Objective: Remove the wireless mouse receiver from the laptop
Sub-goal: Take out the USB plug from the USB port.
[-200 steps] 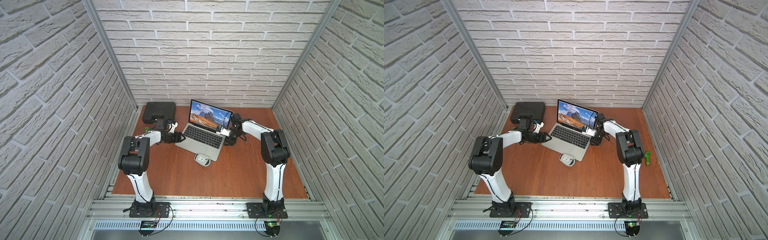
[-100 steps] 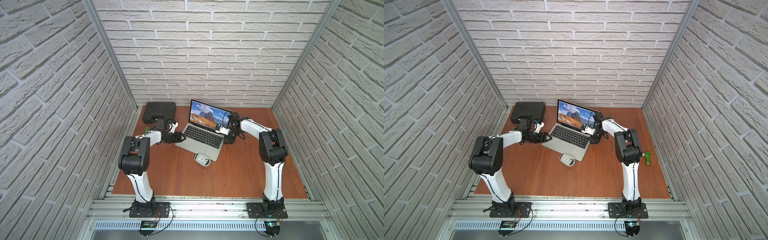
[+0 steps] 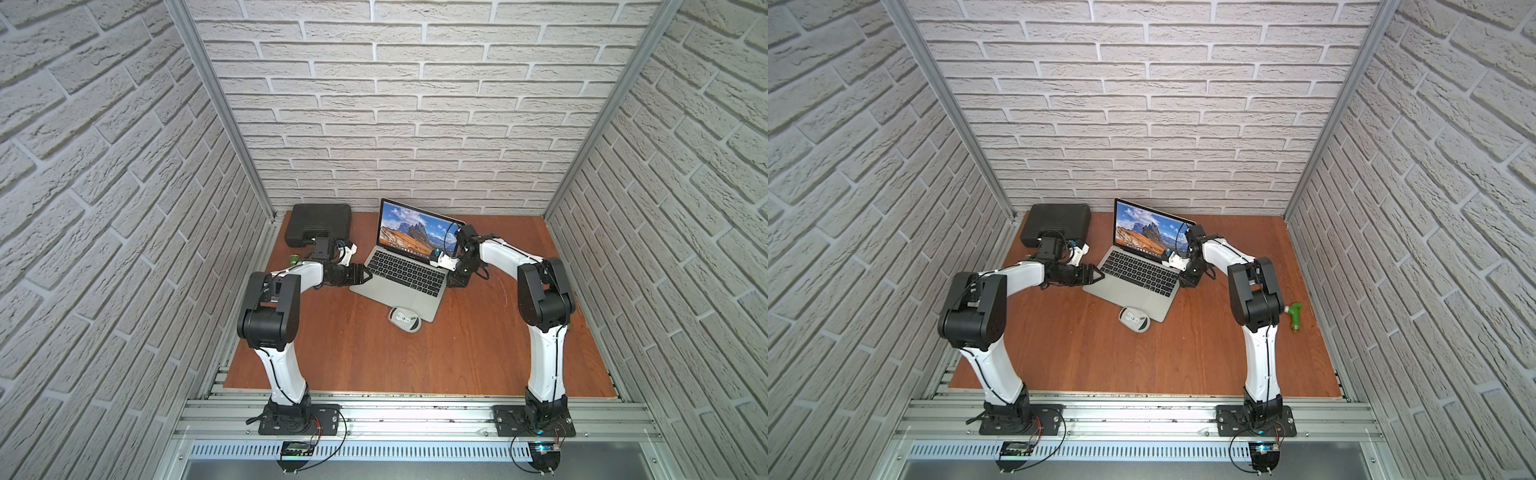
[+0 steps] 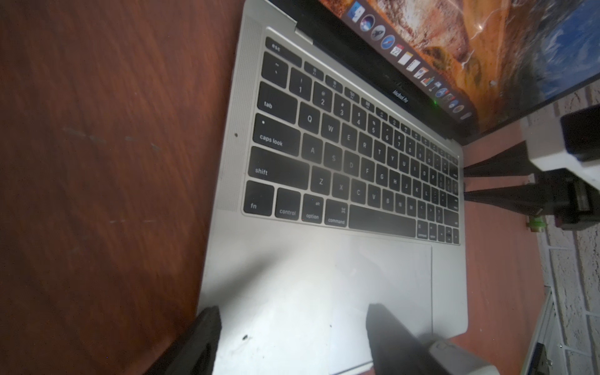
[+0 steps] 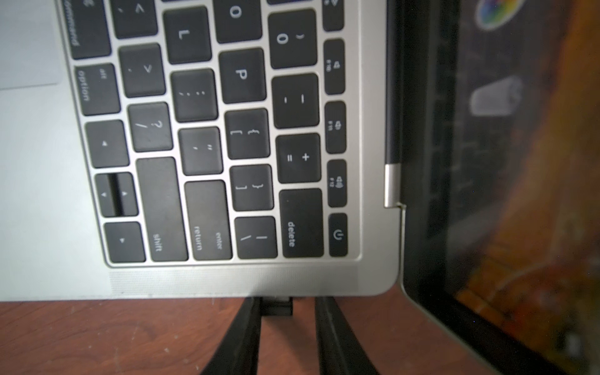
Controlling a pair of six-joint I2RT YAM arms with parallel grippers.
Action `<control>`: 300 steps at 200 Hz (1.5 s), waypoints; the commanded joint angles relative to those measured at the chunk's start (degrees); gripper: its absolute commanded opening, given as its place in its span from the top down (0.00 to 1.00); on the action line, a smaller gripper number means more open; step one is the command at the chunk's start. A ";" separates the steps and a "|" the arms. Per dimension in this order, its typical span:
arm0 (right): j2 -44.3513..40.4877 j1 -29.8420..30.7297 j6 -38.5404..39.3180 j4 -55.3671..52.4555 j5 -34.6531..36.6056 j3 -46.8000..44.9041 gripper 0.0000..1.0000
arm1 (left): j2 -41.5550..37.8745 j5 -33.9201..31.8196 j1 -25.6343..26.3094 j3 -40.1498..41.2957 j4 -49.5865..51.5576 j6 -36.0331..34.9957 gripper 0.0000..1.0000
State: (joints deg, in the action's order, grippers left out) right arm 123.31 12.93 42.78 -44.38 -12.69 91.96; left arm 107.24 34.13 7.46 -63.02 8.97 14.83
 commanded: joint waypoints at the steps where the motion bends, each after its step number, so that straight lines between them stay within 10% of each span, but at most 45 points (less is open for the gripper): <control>1: 1.36 1.88 -0.91 1.04 -2.06 -0.89 0.70 | 0.69 0.24 0.36 0.71 -1.05 -0.20 0.24; 173: 1.76 1.93 -0.81 0.15 -2.36 0.19 0.98 | 2.01 -0.72 0.19 0.45 -0.19 -0.48 0.26; 300: -4.26 -0.93 0.28 0.20 -0.60 -6.37 0.98 | 0.88 -4.15 -1.43 2.64 -1.06 2.45 0.26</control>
State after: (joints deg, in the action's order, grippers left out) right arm 121.47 12.71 42.46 -42.06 -13.02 88.84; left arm 107.74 33.21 6.96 -62.46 6.48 16.71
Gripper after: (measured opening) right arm 0.190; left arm 0.743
